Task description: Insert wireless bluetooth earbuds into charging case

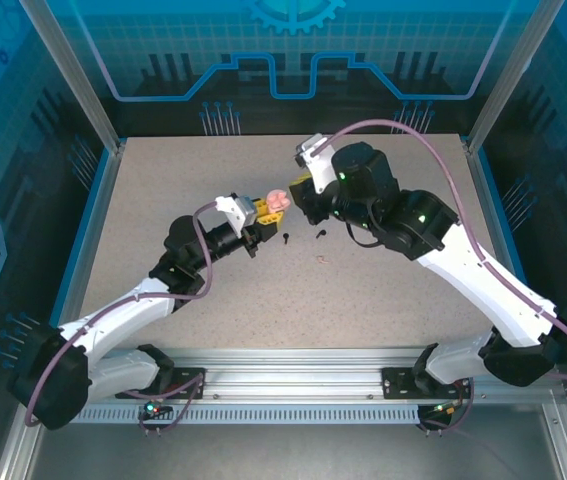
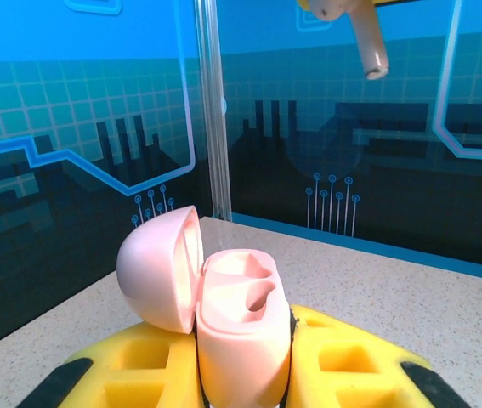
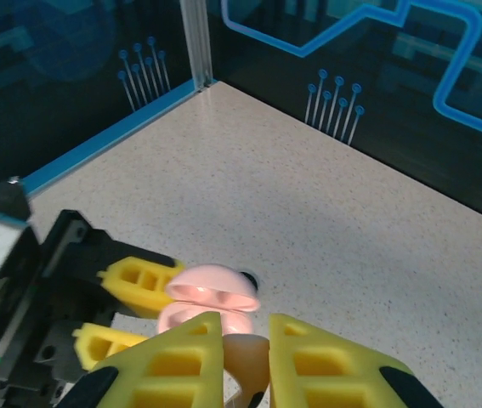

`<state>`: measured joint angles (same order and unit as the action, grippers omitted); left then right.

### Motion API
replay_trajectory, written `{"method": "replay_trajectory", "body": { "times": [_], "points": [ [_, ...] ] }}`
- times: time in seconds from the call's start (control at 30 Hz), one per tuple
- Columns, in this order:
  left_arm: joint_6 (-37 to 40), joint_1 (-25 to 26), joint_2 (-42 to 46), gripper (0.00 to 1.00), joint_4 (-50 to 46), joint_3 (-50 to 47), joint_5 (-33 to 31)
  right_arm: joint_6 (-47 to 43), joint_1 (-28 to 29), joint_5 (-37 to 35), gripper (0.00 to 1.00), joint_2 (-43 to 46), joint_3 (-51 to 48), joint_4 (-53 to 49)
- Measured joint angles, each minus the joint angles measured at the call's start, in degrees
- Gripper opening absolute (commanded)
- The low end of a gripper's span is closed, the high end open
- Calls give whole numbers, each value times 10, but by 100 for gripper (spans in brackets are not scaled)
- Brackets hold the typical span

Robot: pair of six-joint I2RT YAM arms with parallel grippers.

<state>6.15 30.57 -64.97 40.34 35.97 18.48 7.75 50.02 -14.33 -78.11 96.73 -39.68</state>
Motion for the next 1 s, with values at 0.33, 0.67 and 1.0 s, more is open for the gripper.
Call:
{"method": "replay_trajectory", "body": {
  "times": [0.33, 0.67, 1.0],
  "points": [
    [0, 5, 0, 0, -11, 11, 9, -25, 22, -25, 16, 7, -55, 57],
    [0, 9, 0, 0, -17, 15, 9, -29, 26, -33, 15, -19, -55, 74],
    [0, 11, 0, 0, -24, 19, 9, -34, 26, -33, 15, -29, -55, 74]
  ]
}}
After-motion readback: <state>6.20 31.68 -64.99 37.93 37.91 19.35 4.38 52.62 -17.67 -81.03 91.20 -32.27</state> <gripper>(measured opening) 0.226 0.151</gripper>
